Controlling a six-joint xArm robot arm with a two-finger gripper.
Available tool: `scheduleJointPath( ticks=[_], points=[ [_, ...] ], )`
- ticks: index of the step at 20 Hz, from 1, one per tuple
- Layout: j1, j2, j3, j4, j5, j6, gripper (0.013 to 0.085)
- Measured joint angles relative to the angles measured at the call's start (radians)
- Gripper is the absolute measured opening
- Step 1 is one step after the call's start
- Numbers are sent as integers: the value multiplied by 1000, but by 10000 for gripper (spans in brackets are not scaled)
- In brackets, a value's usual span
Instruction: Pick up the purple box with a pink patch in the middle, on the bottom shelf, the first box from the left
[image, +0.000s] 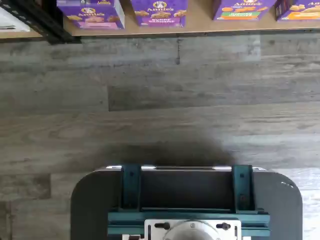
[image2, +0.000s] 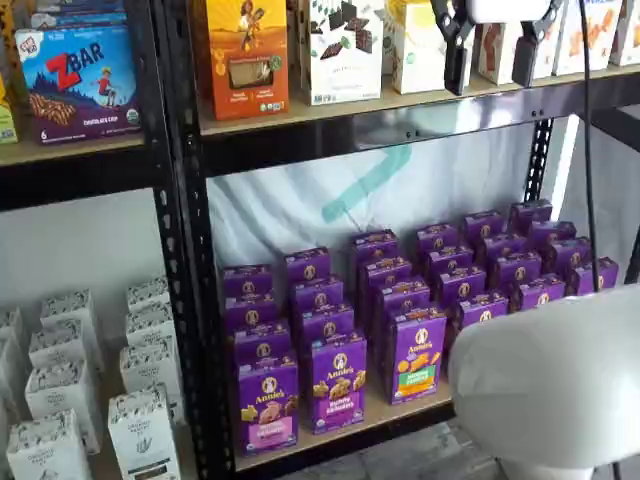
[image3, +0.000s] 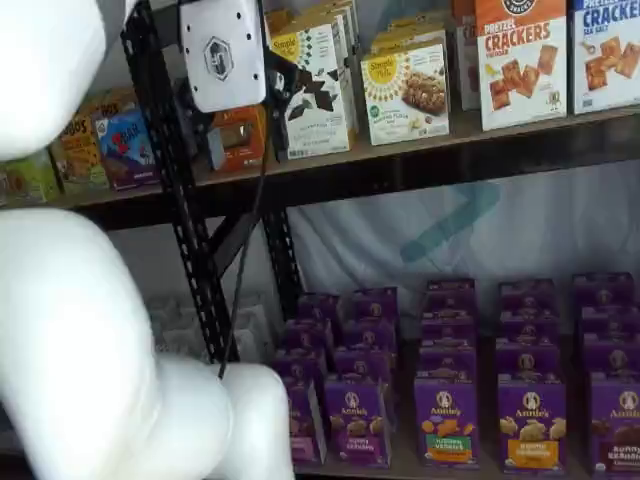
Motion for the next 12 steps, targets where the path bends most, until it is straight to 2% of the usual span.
scheduleJointPath(
  ticks=[5,9,12],
  points=[
    [-13,-12,13,17,-20,-6,850],
    [-5,-14,24,19,-24,1,850],
    [33,-24,51,-15,-46,25,850]
  ],
)
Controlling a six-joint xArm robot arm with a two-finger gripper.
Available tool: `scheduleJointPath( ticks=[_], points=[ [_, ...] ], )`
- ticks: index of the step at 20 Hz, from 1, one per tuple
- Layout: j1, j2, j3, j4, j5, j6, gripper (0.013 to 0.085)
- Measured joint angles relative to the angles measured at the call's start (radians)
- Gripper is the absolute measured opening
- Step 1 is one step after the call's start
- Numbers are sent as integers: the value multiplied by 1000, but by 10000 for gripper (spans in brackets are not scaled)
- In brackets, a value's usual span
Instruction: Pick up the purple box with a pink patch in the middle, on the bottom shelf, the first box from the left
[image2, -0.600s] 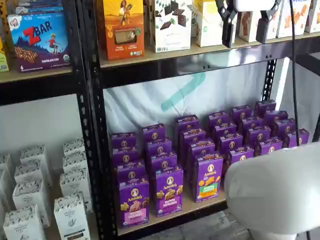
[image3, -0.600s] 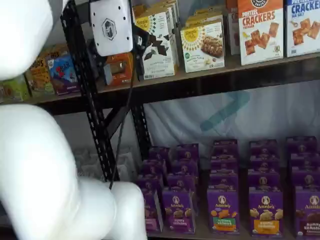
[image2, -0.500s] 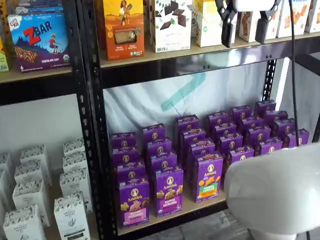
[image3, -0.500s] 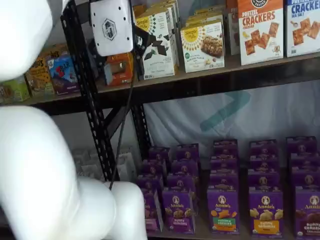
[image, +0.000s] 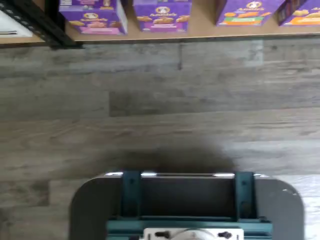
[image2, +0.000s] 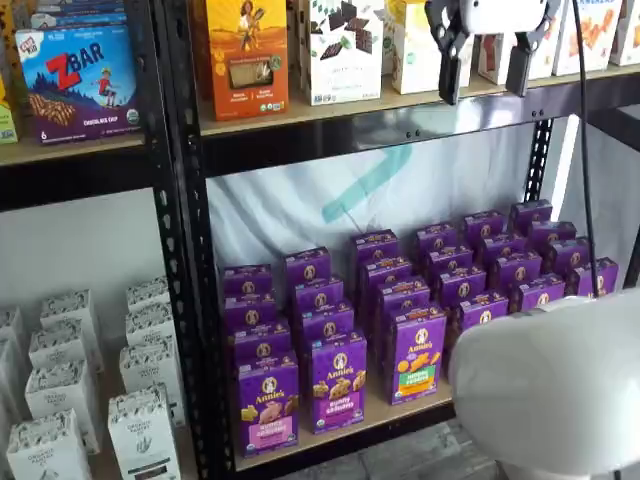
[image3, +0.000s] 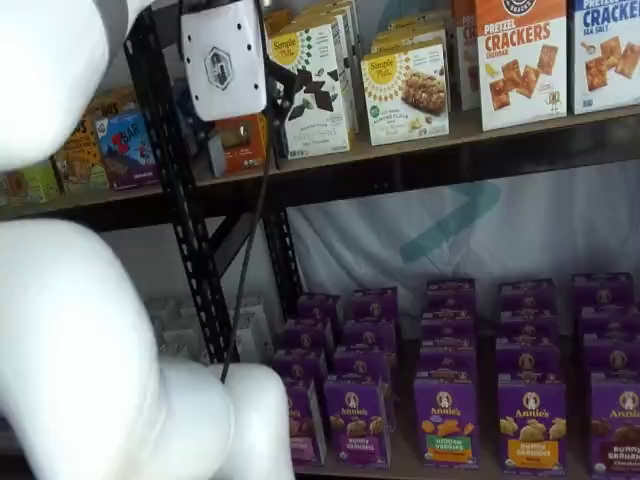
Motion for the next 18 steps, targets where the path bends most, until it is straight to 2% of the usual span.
scheduleJointPath(
  ticks=[2,10,18],
  points=[
    [24,-12,29,-25,-26,16,850],
    [7,-54,189,7,-125,10,850],
    [3,-102,359,19,-238,6,850]
  ],
)
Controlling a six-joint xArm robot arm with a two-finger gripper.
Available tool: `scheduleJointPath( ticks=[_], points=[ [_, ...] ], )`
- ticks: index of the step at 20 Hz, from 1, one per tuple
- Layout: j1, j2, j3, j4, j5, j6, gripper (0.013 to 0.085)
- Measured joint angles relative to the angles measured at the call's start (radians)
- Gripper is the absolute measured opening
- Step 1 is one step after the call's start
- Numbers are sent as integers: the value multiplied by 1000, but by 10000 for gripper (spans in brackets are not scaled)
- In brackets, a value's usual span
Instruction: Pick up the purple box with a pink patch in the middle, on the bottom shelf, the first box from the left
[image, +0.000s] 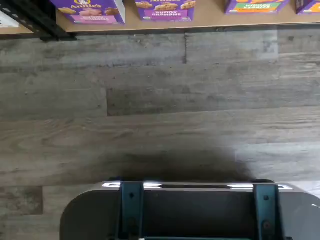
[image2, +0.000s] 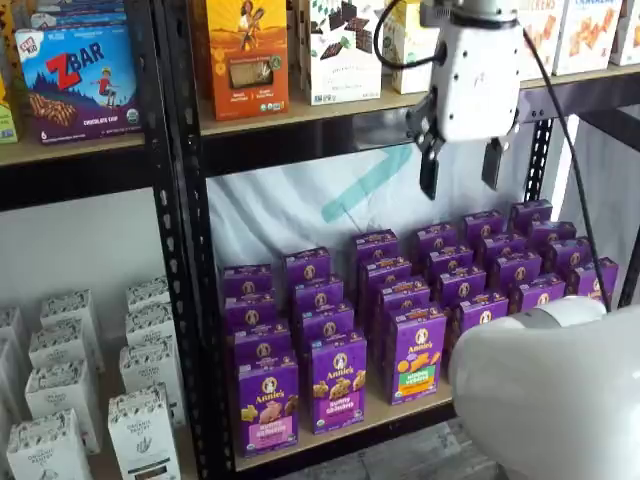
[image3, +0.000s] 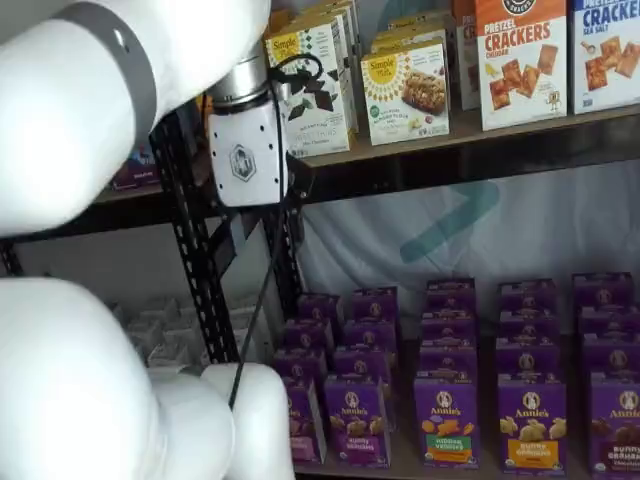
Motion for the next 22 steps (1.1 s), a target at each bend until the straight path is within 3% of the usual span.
scheduleJointPath(
  ticks=[11,22],
  points=[
    [80,-50,255,-37,-219,74,850],
    [144,16,409,-61,-430,146,850]
  ],
)
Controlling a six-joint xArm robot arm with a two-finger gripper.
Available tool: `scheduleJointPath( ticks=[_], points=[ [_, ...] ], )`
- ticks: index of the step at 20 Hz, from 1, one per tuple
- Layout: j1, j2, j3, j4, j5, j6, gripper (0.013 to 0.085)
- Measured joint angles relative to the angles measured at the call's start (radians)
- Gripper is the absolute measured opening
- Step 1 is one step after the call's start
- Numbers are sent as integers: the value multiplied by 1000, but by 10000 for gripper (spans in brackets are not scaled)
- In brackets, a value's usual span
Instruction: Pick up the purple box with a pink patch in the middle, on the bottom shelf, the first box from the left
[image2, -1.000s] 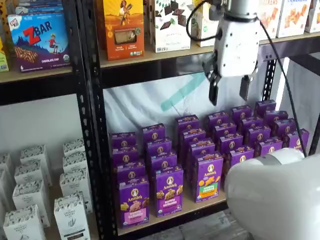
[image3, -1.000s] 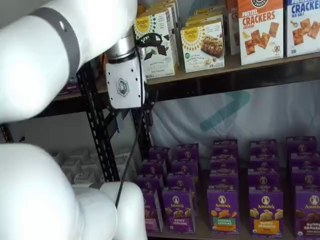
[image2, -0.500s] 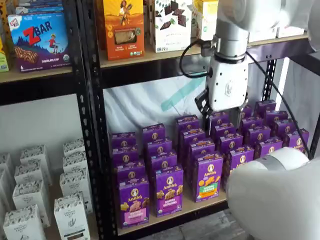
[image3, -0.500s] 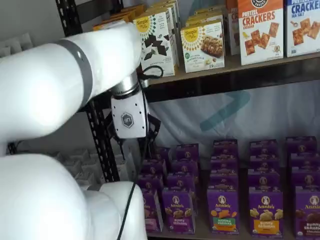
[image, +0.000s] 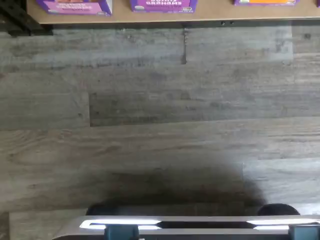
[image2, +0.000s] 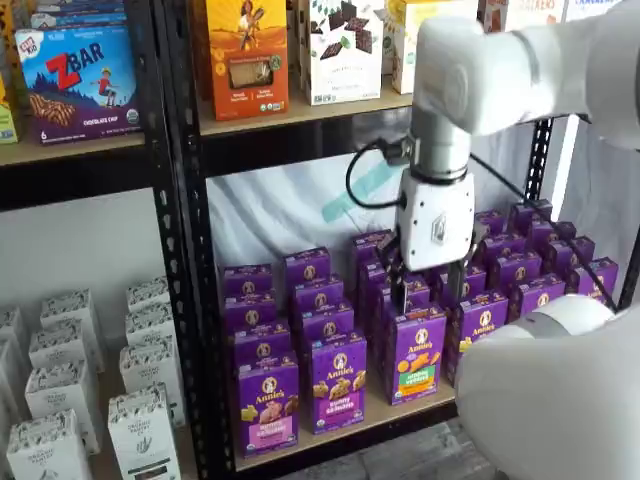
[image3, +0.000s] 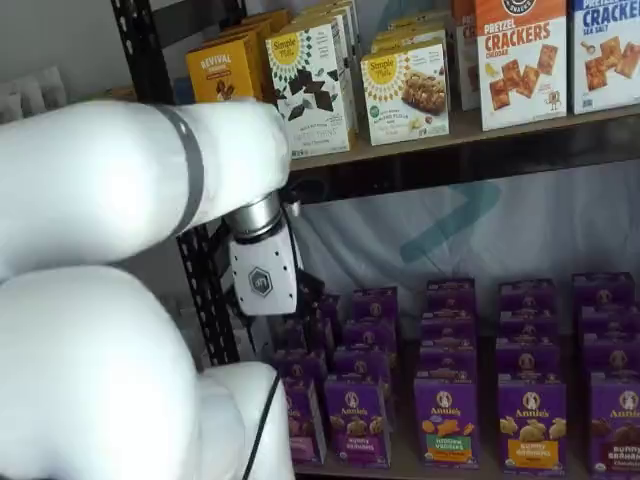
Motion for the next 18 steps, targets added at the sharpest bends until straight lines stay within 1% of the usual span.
scheduleJointPath(
  ticks=[10,18],
  points=[
    [57,145,86,-21,-213,71,850],
    [88,253,119,-36,-336,114,850]
  ],
)
